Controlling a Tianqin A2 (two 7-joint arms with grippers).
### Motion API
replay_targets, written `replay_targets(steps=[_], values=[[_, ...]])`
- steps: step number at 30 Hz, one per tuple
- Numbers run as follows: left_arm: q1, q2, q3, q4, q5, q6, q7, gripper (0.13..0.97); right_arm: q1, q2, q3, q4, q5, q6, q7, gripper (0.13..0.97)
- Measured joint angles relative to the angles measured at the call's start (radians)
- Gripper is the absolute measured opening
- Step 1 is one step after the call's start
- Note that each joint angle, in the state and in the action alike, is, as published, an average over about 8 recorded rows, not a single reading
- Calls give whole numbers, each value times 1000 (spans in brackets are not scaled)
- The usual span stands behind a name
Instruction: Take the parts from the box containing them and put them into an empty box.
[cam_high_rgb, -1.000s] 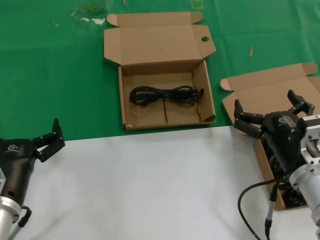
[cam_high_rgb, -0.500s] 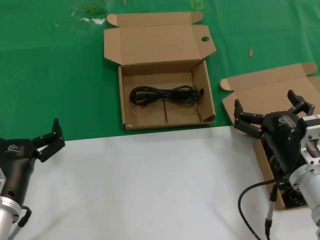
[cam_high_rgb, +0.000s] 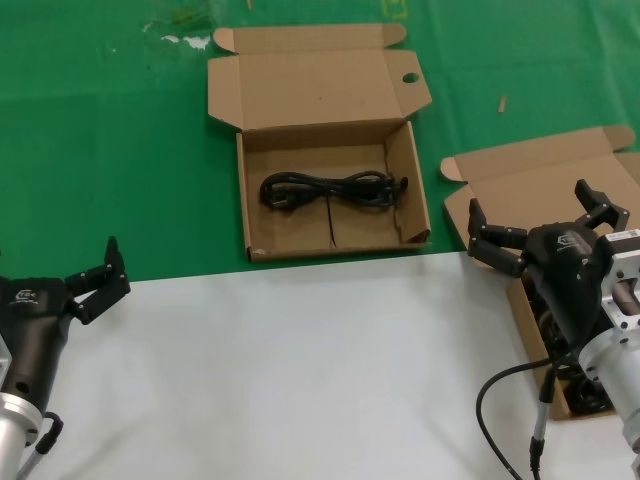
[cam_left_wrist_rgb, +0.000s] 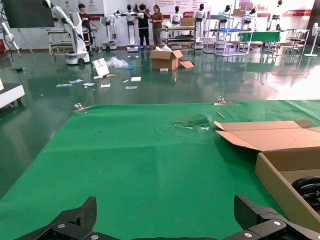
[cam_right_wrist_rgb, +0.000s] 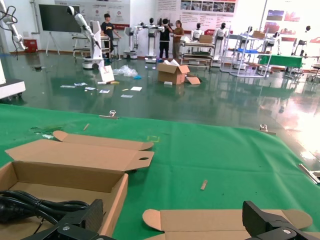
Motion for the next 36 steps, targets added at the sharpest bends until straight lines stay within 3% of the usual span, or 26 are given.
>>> replay_targets(steps=[36], values=[[0, 0, 0, 0, 0, 0, 0, 966, 0, 0, 0, 0, 0, 0, 0, 966]])
